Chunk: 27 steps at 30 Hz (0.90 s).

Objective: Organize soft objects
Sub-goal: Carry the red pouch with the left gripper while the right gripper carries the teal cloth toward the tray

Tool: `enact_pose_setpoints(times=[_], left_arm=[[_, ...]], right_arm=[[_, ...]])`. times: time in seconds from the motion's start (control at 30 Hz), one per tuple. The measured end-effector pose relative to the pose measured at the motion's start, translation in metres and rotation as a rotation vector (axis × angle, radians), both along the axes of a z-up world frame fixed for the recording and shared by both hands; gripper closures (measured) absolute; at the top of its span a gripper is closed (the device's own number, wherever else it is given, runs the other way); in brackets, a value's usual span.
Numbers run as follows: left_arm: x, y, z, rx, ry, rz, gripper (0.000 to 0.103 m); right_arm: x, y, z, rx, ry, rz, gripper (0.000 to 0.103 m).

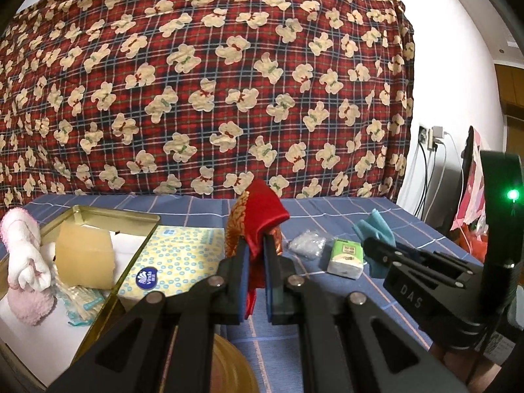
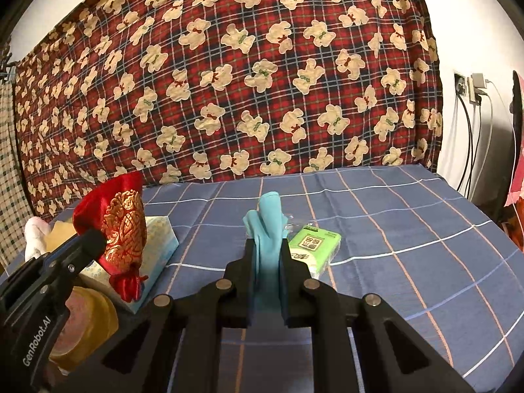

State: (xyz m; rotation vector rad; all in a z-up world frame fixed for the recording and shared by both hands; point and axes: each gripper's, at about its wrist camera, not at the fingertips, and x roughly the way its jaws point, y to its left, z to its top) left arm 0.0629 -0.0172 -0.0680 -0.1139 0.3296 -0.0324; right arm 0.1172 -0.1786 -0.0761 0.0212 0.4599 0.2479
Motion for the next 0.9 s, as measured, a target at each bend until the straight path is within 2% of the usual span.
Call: enact_pose_setpoints(times=[0.9], left_arm=[[-0.013,0.037,0.001,-0.097,-0.03,0.027,0.098]], right_arm=[[-0.009,0.034,0.002,-0.045,-0.032,0.034,0.09]])
